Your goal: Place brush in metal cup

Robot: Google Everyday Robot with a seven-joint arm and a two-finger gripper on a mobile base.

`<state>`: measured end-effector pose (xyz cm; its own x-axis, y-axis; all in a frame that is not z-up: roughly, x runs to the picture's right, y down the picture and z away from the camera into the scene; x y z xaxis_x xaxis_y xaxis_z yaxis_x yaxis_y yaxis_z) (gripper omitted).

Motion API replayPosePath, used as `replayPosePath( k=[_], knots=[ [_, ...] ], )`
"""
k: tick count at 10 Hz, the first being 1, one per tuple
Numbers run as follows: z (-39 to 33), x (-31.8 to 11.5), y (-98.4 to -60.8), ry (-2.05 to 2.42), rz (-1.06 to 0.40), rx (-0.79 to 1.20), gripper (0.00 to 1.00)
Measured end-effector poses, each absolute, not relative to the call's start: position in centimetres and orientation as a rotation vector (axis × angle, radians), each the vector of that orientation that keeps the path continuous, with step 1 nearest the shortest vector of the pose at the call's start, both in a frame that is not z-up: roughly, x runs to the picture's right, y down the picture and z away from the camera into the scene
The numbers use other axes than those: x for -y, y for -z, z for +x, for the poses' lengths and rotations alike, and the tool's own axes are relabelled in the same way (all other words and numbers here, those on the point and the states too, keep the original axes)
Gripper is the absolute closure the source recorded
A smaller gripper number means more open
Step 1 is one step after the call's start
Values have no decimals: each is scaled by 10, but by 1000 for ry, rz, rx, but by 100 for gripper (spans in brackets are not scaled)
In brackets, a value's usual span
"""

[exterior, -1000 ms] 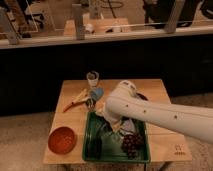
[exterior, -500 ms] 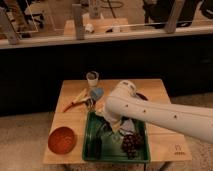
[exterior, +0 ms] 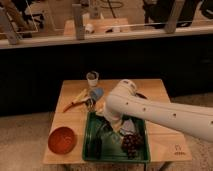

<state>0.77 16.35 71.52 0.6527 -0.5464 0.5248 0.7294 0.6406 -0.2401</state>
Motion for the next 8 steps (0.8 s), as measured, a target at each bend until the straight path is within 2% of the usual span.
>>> replayPosePath(
  k=[2, 8],
  knots=[
    [1, -171, -719, 819, -518, 438, 20],
    [-9, -203, -736, 923, -548, 460, 20]
  ],
)
